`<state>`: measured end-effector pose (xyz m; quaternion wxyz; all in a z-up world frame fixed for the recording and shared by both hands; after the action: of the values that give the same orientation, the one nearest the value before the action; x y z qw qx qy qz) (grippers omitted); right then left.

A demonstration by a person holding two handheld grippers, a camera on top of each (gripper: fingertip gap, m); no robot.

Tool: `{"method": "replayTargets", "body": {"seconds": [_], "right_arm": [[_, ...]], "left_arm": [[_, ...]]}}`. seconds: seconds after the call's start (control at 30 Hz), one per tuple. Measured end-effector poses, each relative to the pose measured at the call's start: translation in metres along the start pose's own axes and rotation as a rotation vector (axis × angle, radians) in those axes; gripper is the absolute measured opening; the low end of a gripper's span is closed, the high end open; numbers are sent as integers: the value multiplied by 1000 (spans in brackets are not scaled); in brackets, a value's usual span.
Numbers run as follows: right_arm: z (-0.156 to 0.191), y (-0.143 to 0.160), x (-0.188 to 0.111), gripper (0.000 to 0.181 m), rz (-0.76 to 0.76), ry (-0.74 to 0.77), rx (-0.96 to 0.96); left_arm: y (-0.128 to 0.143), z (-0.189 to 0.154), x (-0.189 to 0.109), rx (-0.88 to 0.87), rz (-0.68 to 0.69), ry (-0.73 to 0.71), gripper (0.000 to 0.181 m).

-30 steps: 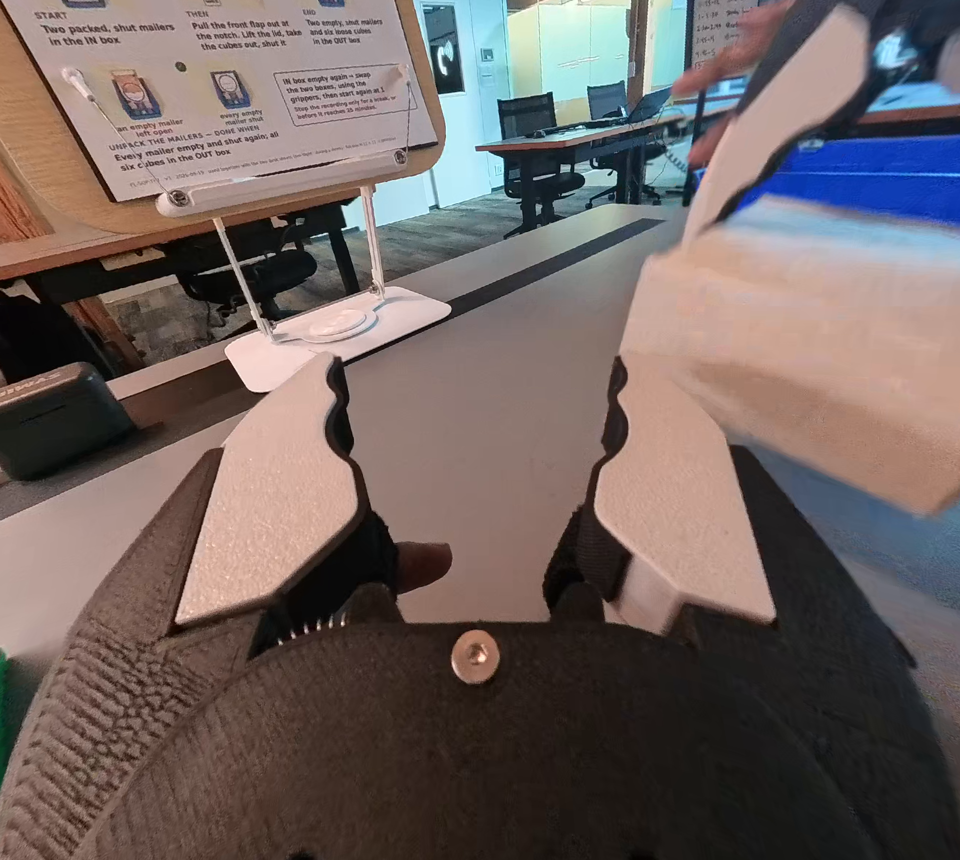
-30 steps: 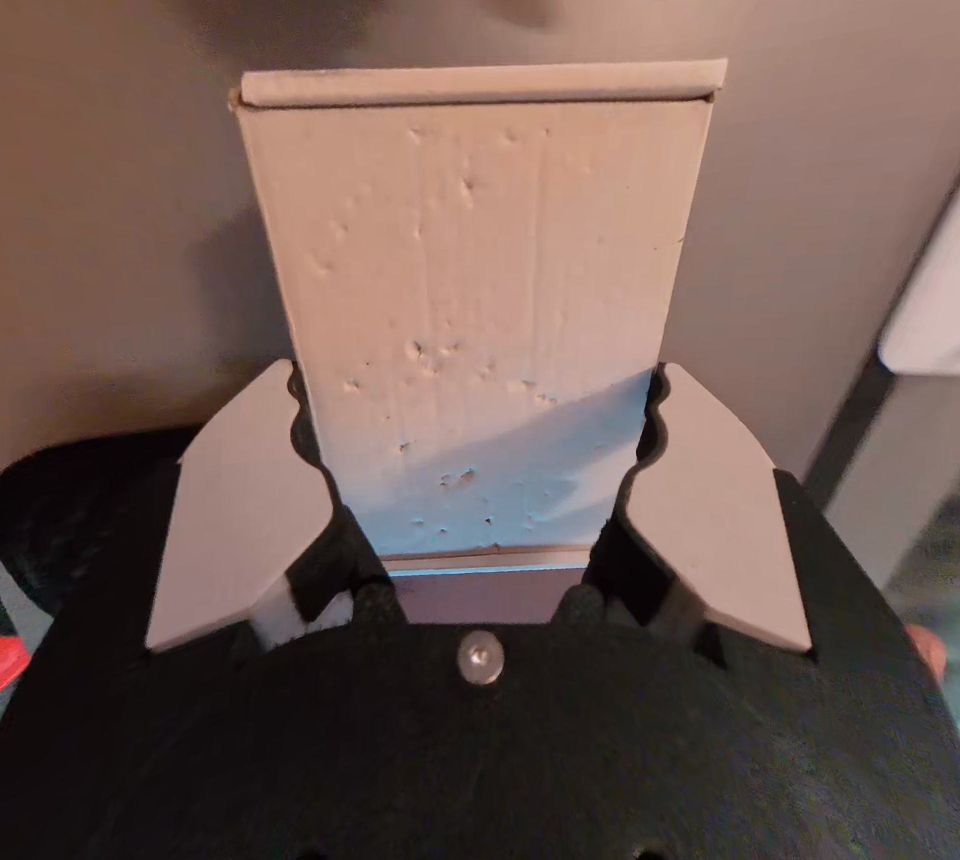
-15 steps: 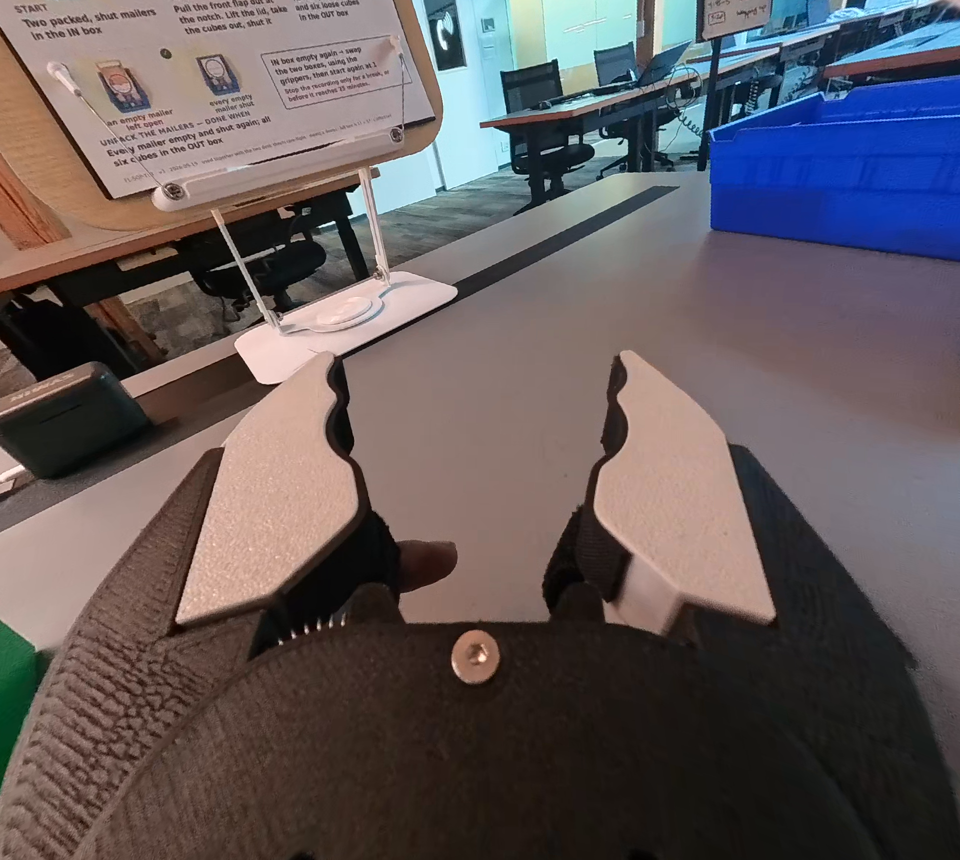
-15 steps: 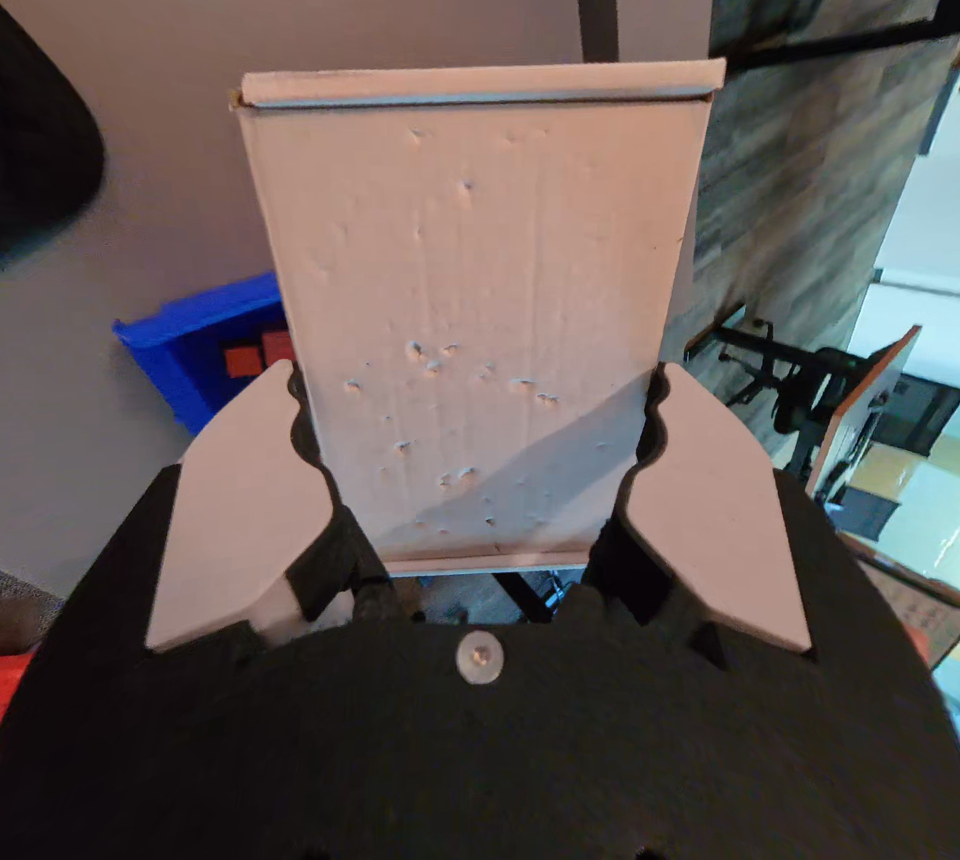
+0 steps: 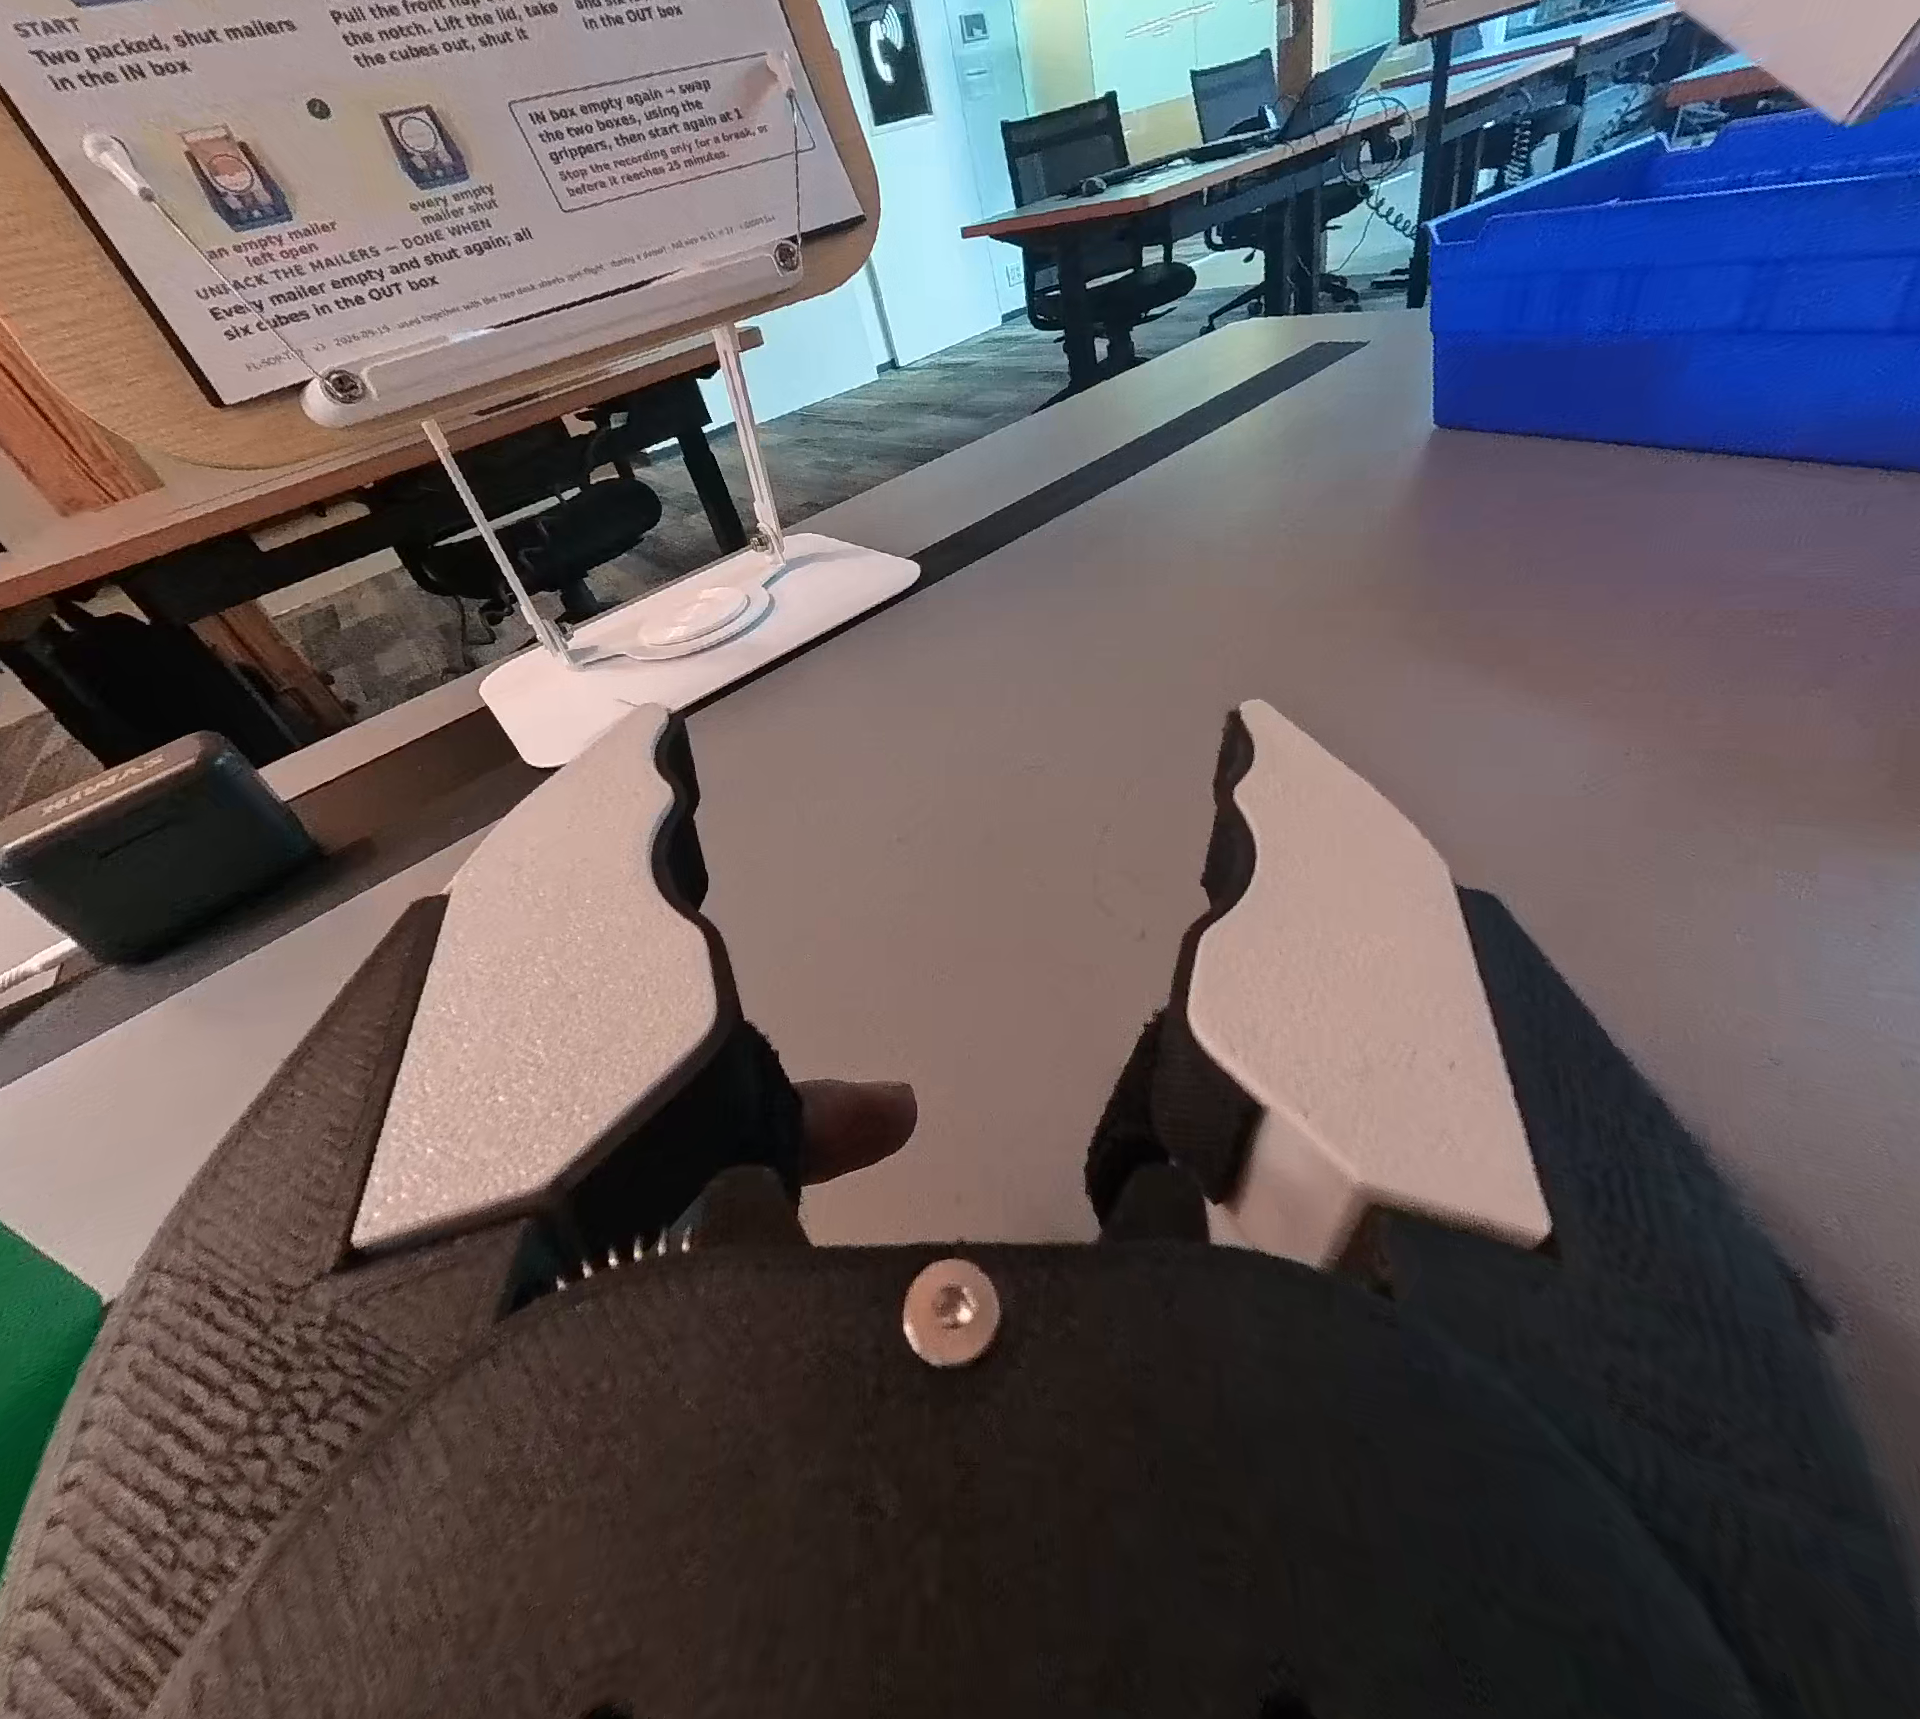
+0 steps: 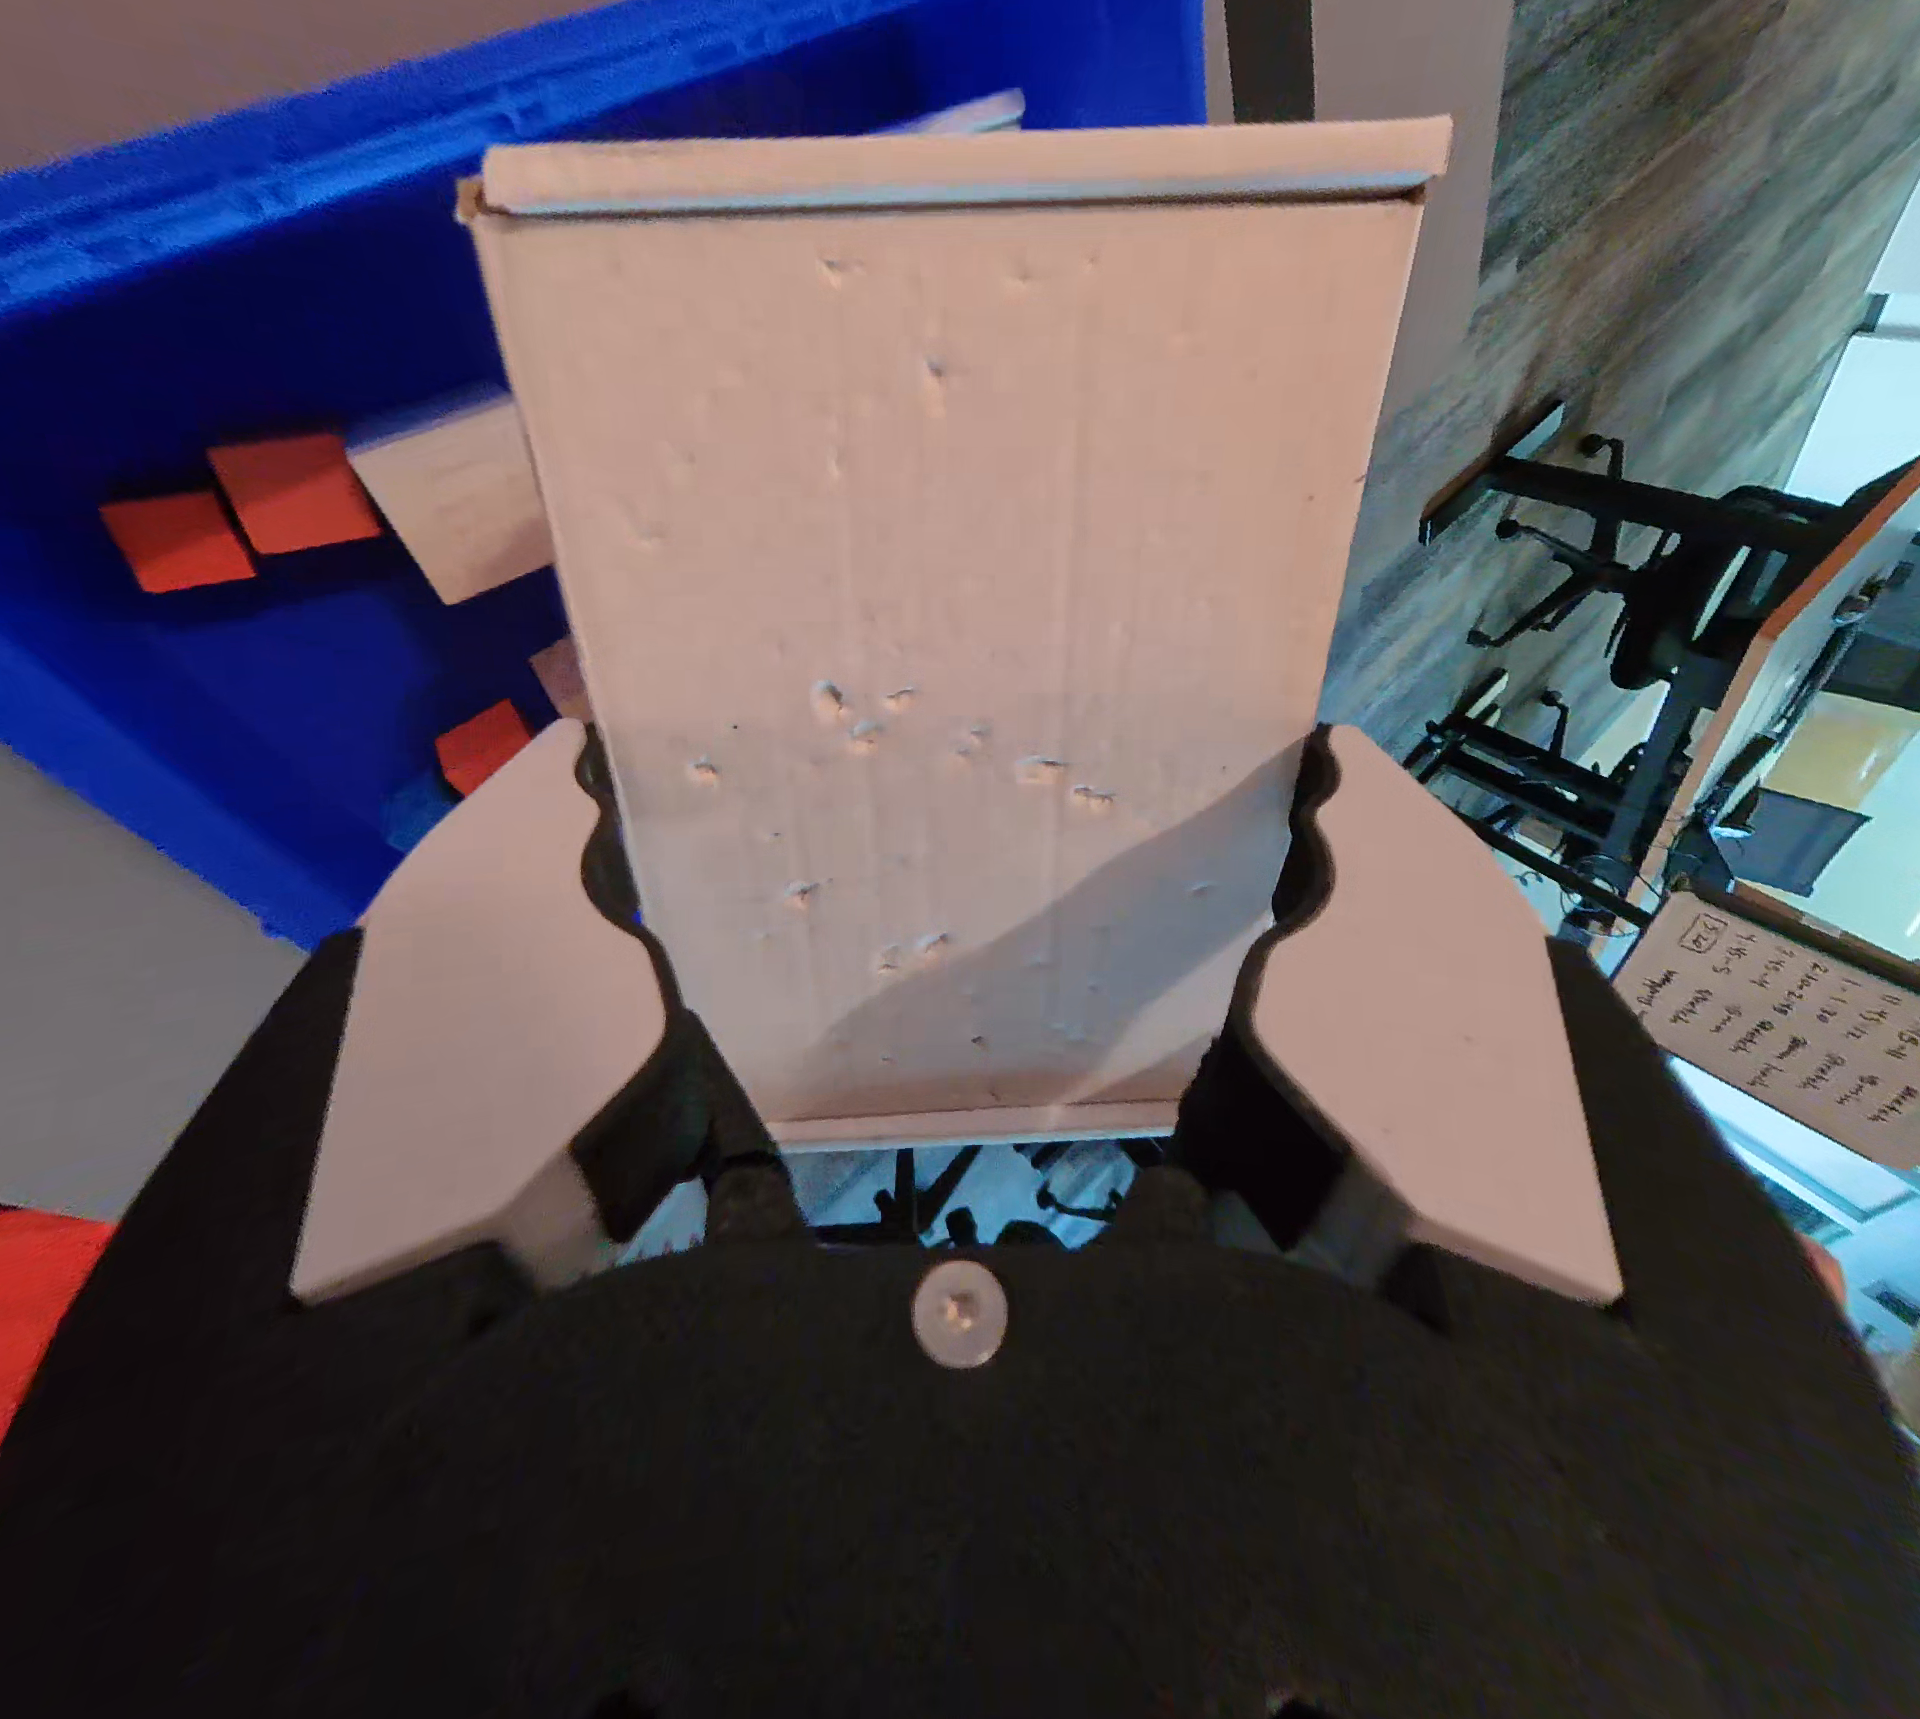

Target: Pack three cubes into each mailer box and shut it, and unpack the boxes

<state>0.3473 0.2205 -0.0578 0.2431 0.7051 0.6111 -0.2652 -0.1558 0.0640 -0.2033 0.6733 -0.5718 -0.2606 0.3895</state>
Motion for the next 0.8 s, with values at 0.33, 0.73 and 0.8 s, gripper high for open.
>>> {"method": "replayTargets", "body": {"seconds": [0.33,0.73,0.8], "right_arm": [[1,-4,20,122,4,-2,-17],[14,-21,78,122,34,-54,-91],[12,-21,81,122,25,-70,-67]], "left_arm": [[0,-2,1,32,16,4,95],[1,-3,1,48,31,6,95],[1,-3,1,51,32,5,95]]}}
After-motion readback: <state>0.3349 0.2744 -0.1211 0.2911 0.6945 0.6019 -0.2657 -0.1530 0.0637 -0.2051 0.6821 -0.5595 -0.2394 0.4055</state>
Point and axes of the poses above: each gripper's, where its closed fingertips meet, x out along the fingers, y out of its underside, z = x × y across the jaws, the point moved 10 cm from there along -x, back along the fingers, and after that the axes turned 13 degrees about y, right-handed, at the moved point
